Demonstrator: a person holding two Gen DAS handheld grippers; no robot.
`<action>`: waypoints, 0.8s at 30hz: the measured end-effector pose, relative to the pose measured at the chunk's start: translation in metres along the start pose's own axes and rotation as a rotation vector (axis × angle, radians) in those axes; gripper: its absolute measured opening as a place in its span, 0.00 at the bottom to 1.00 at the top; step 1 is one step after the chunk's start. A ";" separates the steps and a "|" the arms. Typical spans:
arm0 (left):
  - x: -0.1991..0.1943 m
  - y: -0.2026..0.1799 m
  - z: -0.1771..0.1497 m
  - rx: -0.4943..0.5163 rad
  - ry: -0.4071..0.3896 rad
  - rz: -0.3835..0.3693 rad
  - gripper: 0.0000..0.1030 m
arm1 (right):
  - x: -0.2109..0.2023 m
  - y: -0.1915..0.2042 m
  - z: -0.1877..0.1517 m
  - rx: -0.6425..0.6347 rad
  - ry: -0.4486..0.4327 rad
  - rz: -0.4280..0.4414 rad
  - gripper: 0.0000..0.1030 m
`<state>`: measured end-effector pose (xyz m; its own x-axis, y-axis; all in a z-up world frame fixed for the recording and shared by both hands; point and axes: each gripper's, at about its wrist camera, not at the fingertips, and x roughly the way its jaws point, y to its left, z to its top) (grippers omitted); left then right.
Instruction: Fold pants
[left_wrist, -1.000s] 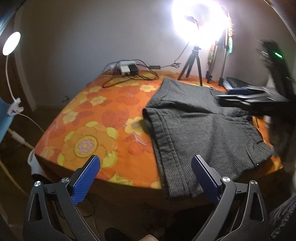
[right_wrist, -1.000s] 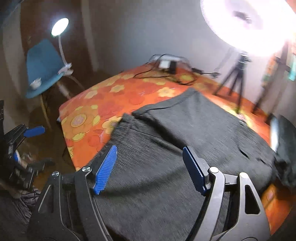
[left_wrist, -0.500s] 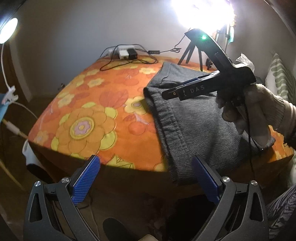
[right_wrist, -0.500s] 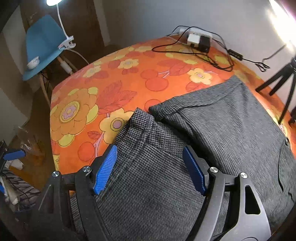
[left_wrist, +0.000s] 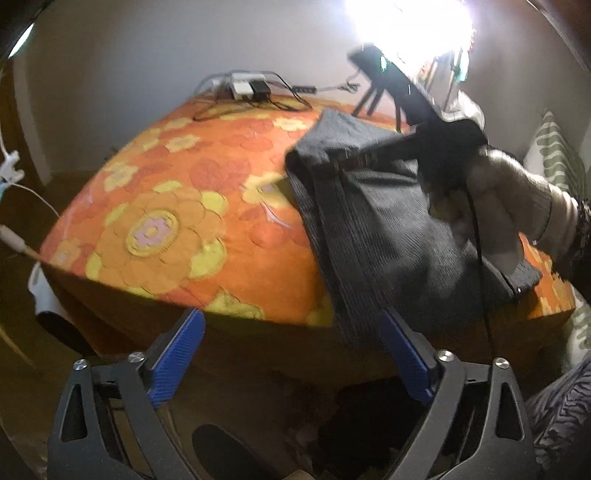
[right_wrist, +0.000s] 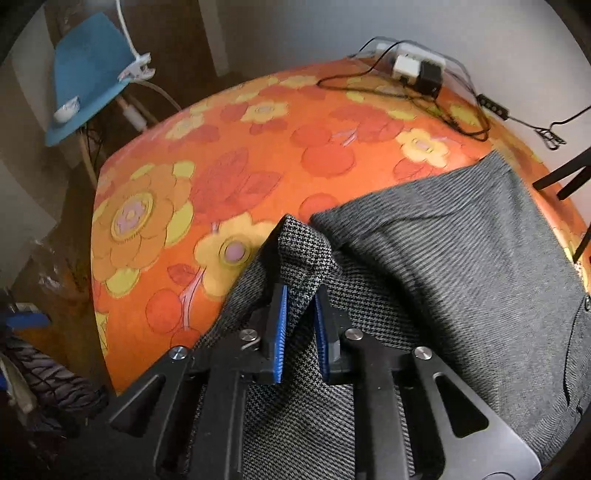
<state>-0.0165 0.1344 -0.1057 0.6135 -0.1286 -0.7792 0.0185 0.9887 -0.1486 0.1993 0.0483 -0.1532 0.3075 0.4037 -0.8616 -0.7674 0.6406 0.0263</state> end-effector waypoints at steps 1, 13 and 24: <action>0.002 -0.002 -0.001 0.005 0.009 -0.011 0.89 | -0.003 -0.003 0.002 0.017 -0.014 0.000 0.13; 0.028 -0.031 -0.002 0.101 0.068 -0.058 0.65 | 0.010 -0.017 0.010 0.102 -0.019 -0.036 0.13; 0.037 -0.046 0.005 0.165 0.064 -0.131 0.16 | 0.011 -0.023 0.010 0.131 -0.018 -0.006 0.13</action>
<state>0.0091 0.0846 -0.1249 0.5461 -0.2559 -0.7977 0.2265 0.9618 -0.1535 0.2259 0.0446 -0.1586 0.3234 0.4105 -0.8526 -0.6859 0.7224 0.0877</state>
